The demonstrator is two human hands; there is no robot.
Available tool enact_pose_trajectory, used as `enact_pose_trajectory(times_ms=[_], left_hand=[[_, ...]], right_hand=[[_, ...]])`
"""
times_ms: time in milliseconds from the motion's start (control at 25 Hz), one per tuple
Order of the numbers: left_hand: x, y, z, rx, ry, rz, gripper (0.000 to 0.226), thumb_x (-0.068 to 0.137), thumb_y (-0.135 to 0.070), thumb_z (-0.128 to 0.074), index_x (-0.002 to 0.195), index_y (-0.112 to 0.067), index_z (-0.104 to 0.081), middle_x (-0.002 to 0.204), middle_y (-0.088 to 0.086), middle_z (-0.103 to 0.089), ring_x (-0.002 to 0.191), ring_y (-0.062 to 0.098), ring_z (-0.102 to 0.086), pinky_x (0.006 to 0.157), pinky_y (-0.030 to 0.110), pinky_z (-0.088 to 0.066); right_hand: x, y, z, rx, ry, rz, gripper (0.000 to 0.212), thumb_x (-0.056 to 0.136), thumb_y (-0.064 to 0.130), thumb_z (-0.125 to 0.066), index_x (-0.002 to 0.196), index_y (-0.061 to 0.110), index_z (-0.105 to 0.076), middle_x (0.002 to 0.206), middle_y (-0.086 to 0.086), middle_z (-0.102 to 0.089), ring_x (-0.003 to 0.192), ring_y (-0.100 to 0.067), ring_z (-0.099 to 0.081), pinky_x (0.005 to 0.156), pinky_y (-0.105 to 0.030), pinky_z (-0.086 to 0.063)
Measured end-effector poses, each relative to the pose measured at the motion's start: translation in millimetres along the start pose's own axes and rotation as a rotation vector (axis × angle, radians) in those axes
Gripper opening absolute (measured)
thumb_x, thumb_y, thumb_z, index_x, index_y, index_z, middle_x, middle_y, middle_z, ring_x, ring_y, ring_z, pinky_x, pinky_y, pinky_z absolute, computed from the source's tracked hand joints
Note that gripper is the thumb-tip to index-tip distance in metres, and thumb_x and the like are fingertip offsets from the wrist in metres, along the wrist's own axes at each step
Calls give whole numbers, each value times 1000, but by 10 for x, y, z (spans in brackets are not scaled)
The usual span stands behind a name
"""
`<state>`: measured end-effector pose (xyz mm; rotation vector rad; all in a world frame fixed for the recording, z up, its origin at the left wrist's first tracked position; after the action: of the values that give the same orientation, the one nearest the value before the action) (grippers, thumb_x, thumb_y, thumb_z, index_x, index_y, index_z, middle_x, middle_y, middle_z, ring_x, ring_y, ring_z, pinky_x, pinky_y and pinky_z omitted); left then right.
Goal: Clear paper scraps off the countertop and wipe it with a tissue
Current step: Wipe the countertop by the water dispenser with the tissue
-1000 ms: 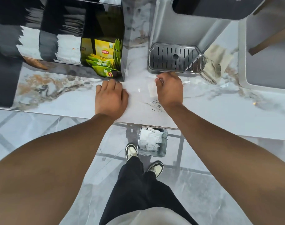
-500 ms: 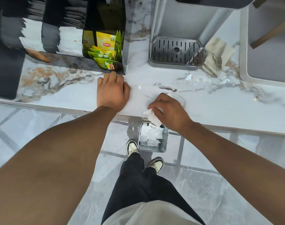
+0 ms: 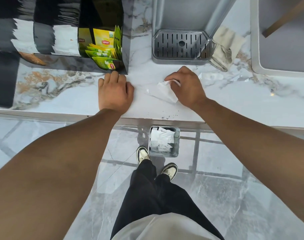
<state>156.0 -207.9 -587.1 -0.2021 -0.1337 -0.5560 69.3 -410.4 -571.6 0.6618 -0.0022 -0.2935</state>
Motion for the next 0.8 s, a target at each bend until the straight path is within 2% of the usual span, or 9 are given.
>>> enact_pose_trajectory(times_ms=[120,240,320,400,520,600,720,800], left_hand=[[-2,10,-16,2,-1,5,27,93,-26,-42,84,-4,-55,87,18,-53,84,37,-48,75,46,-37],[-2,8,-17,2,-7,0,27,94,-26,-43,84,-3,-56,87,18,-53,84,37,-48,75,46,-37],[-12,-2,-23,5,-13,-2,27,94,-26,-43,85,-3,-56,88,18,-52,84,37,-48,75,46,-37],[5,-5,-19,7,-10,2,28,94,-26,-42,85,-3,-56,89,18,-53,84,37,-48,75,46,-37],[-4,3,-7,23,-10,0,27,93,-26,-42,85,-4,-56,89,18,-53,84,37,-49,75,45,-37],[-7,-5,-10,18,-12,-2,27,93,-26,-42,85,-4,-56,88,18,-53,84,37,-49,74,45,-37],[-2,3,-11,15,-20,-1,26,93,-26,-43,83,-5,-55,87,17,-53,83,37,-48,74,45,-36],[11,0,-5,23,-11,7,26,92,-27,-44,83,-5,-55,88,18,-53,84,38,-49,74,45,-36]], right_hand=[[-389,121,-119,34,67,155,23,90,-2,-59,103,10,-74,97,-14,-58,90,-26,-60,88,-30,-47],[-899,210,-218,48,153,290,22,90,-2,-62,103,10,-75,95,-9,-59,86,-18,-58,84,-25,-45],[-1104,211,-285,86,215,289,23,89,-3,-63,99,11,-77,93,-6,-60,82,-14,-58,80,-26,-48],[-1064,201,-186,173,127,229,24,84,-7,-64,94,9,-78,89,-7,-61,81,-18,-62,79,-30,-51],[-704,153,126,237,-171,105,24,82,-8,-62,93,8,-78,87,-10,-58,79,-20,-62,78,-26,-50],[-406,181,151,201,-218,65,25,84,-6,-60,95,8,-77,90,-10,-56,83,-20,-61,82,-22,-47],[-129,371,-200,148,-44,78,27,88,-7,-55,100,6,-76,97,-13,-57,91,-24,-60,86,-23,-44],[-147,564,-421,129,63,158,27,89,-9,-54,100,4,-75,100,-15,-59,96,-28,-60,90,-29,-45]])
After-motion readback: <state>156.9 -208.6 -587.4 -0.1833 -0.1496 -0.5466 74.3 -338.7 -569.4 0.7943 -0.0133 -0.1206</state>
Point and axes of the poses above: each hand's wrist, its own x-axis towards the middle knuckle, its own z-axis out of the back of the hand, y = z × x, the point moved 10 cm from there along x, towards the middle knuckle
